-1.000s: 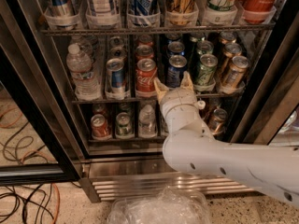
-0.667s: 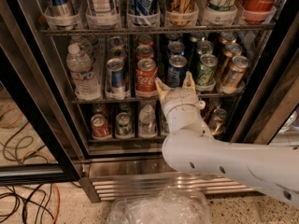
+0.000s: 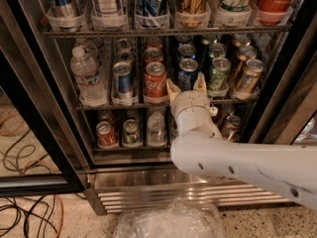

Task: Pick pepsi can from middle shelf of fridge

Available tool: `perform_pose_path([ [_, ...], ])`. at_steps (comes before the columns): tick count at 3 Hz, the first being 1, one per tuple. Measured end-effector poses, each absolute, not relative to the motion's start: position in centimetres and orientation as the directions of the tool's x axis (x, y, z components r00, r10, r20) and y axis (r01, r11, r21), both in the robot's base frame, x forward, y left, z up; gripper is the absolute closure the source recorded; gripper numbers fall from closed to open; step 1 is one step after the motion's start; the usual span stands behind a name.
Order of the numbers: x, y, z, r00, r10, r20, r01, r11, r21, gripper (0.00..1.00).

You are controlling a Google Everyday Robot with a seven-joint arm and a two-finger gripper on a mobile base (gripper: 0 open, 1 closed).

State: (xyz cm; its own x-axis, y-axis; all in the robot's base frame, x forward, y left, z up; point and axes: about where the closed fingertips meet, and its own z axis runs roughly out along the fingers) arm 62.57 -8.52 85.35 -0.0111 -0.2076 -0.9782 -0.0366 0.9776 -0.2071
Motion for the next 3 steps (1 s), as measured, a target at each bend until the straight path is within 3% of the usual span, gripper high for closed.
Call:
perform_pose_path([
  [3, 65.8, -7.9, 86.0, 0.012, -0.212, -0.977, -0.045, 0.976, -0.213, 0.37],
])
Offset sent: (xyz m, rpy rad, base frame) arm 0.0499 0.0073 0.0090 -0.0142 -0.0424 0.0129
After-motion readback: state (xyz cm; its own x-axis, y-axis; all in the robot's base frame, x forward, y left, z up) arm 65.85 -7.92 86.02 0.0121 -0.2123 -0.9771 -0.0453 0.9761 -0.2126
